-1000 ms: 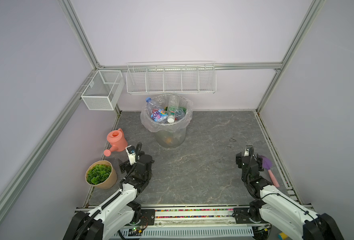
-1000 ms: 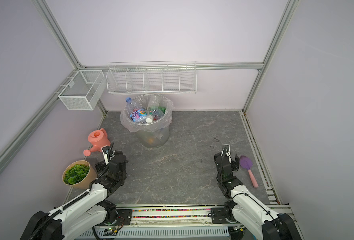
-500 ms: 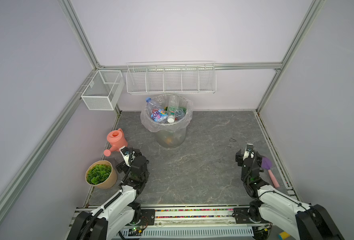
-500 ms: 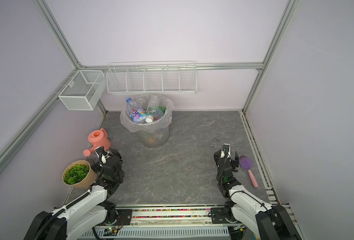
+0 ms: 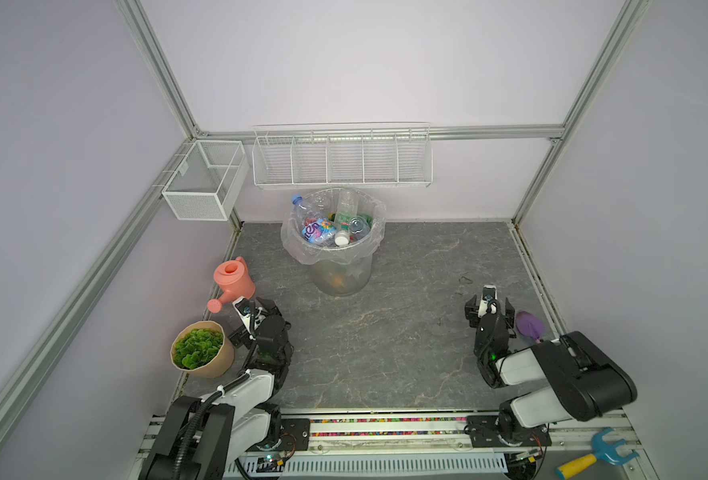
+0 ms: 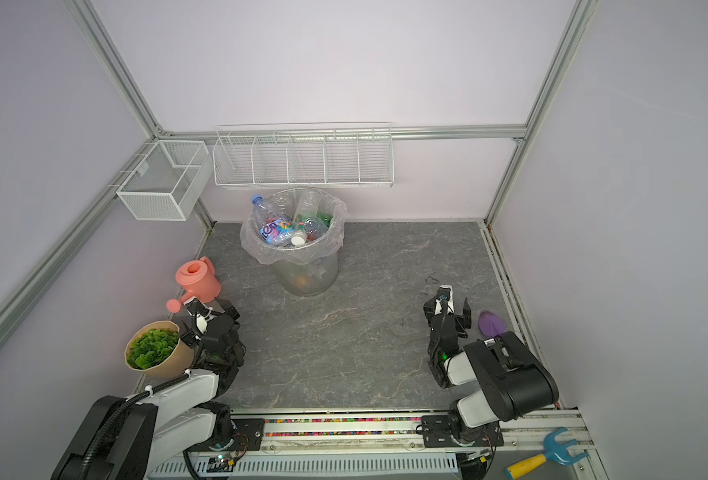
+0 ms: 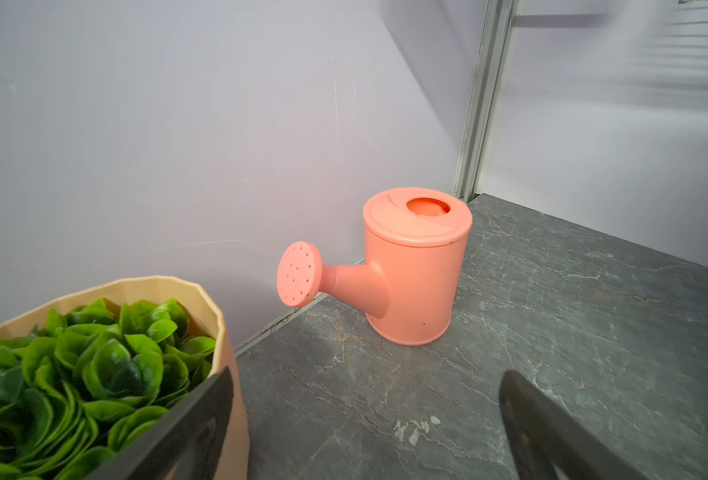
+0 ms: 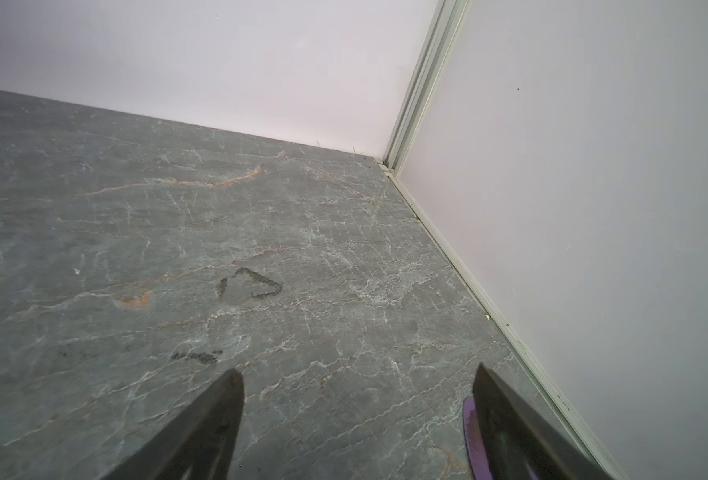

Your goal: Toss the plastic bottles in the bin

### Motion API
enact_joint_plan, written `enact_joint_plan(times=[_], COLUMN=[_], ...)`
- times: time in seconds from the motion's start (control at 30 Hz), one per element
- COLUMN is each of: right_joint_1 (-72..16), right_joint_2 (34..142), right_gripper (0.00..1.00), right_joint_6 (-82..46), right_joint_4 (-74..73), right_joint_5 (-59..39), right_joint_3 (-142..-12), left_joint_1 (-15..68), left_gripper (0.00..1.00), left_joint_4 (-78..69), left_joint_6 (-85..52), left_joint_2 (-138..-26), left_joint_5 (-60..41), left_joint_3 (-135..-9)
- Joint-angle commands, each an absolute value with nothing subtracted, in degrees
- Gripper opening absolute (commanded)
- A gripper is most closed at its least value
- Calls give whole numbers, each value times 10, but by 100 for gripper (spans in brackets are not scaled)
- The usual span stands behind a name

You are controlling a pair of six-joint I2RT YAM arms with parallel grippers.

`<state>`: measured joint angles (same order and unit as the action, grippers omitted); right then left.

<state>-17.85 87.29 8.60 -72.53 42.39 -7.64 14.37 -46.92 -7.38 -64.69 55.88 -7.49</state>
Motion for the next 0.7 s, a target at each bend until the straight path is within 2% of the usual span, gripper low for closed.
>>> enact_joint_plan(times=[0.0, 0.23, 0.33, 0.47, 0.67], right_joint_1=[-174, -157, -150, -145, -94], right_joint_2=[900, 896, 904, 899, 878], right_gripper=[89, 89, 89, 89, 89], right_joint_6=[111, 102, 106, 103, 66], right_joint_4=[-822, -820, -818, -799, -738], right_joint_5=[431, 388, 372, 348, 257], right_joint_3=[-97, -91, -98, -101, -107], left_joint_1=[136, 128, 127, 126, 125], left_gripper=[99, 99, 99, 99, 99], left_joint_4=[-555, -675, -804, -737, -794], left_joint_6=[-68, -58, -16, -20, 6], left_joint_2=[-684, -793, -877, -854, -879], left_joint_5=[537, 511, 489, 462, 410], left_joint_3=[-78, -85, -81, -96, -84])
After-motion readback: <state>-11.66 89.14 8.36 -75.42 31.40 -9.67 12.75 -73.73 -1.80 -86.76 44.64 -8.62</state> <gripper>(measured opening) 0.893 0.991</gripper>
